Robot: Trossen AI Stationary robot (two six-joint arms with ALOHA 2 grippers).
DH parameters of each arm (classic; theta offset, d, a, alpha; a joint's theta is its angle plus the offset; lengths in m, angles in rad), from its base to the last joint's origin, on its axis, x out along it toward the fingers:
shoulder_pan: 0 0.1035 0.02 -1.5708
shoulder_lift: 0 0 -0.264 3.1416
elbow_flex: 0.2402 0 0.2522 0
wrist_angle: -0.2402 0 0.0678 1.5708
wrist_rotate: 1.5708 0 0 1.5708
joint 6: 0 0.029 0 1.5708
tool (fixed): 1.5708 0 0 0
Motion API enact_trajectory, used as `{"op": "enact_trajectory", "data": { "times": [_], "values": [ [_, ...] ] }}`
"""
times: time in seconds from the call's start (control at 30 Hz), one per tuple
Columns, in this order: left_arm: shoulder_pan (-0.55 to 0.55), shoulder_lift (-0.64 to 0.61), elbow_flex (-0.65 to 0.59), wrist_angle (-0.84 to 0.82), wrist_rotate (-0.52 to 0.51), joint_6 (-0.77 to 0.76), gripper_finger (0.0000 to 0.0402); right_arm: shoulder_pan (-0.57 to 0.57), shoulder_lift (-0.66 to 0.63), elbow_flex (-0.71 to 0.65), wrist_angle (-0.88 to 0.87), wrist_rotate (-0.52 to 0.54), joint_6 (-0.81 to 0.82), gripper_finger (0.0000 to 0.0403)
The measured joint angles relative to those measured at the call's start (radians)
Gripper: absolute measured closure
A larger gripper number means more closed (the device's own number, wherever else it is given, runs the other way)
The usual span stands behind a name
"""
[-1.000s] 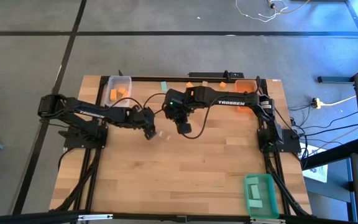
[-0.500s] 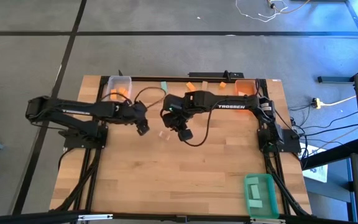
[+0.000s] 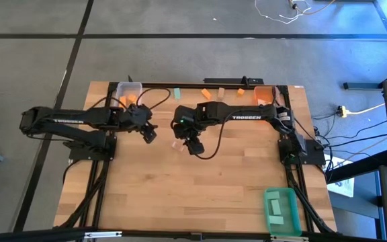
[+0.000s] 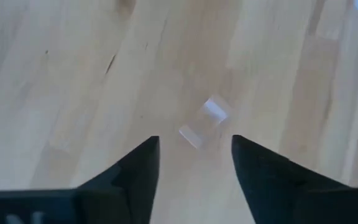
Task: Sort & place blocks by color
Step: Put the brown block into the orange bin
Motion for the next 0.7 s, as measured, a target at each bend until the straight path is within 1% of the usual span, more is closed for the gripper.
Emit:
{"op": "enact_trajectory", "data": {
  "times": [0.1, 0.2, 0.27, 0.33, 0.43, 0.57, 0.7],
  "values": [
    [0.0, -0.033, 0.0, -0.034, -0.001, 0.0, 0.0182, 0.008, 0.021, 0.0, 0.033, 0.0, 0.111, 0.0174],
    [0.0, -0.065, -0.001, -0.093, -0.001, -0.001, 0.0182, 0.013, 0.04, 0.0, 0.066, 0.0, 0.264, 0.016],
    [0.0, -0.09, -0.001, -0.125, 0.001, 0.0, 0.0182, 0.013, 0.049, 0.0, 0.081, 0.0, 0.366, 0.0158],
    [0.0, -0.109, -0.001, -0.156, 0.0, 0.0, 0.0182, 0.013, 0.062, 0.0, 0.131, 0.001, 0.466, 0.0158],
    [0.0, -0.141, -0.001, -0.201, 0.001, -0.001, 0.0182, 0.014, 0.084, 0.0, 0.175, 0.027, 0.591, 0.0157],
    [0.0, -0.191, -0.001, -0.218, 0.007, -0.008, 0.0182, 0.021, 0.124, 0.001, 0.199, 0.092, 0.621, 0.0157],
    [0.0, -0.231, -0.001, -0.219, 0.006, -0.019, 0.0182, 0.034, 0.164, 0.001, 0.214, 0.097, 0.637, 0.0157]
  ]
}}
